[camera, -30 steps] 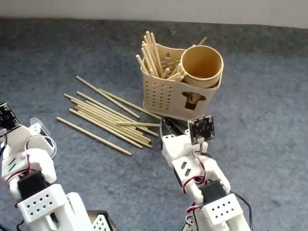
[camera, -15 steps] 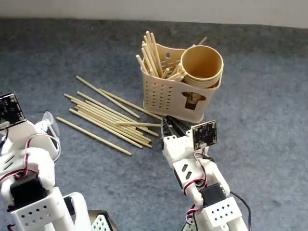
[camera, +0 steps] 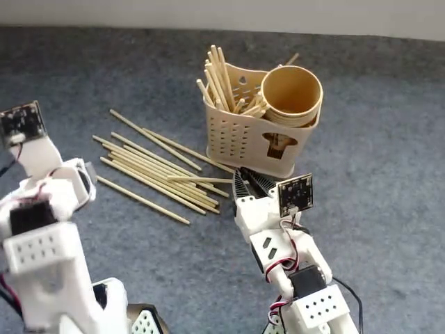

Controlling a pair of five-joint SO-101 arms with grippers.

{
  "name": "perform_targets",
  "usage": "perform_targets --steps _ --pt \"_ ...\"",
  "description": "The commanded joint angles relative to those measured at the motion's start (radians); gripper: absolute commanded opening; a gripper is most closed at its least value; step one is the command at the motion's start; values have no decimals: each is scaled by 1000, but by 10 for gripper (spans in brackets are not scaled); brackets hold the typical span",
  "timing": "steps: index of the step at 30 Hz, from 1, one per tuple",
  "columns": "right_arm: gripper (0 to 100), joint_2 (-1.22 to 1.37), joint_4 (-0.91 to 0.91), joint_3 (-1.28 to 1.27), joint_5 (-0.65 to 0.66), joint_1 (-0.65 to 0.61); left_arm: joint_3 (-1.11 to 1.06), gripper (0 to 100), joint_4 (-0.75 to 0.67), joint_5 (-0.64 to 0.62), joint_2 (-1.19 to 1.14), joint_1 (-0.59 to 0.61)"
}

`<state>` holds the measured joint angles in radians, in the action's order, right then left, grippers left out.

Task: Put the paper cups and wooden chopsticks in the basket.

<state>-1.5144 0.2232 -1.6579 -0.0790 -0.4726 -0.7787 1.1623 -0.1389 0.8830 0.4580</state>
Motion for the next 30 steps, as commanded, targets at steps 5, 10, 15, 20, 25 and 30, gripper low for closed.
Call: perform_targets --steps 5,10,15,20,25,30 --pt "34 -21 -31 -30 12 -2 202 182 -6 -138 -463 -64" --pt "34 -21 -33 -41 106 -62 325 182 0 -281 -708 -67" --pt "34 -21 -33 -42 112 -76 427 181 -3 -287 -905 -67" --pt "34 -21 -33 -42 114 -76 544 181 -6 -288 -1081 -64" --pt "34 -21 -33 -42 114 -76 651 180 0 -288 -1248 -61" --pt "34 -21 -33 -42 114 -76 762 35 23 -284 -1357 -59"
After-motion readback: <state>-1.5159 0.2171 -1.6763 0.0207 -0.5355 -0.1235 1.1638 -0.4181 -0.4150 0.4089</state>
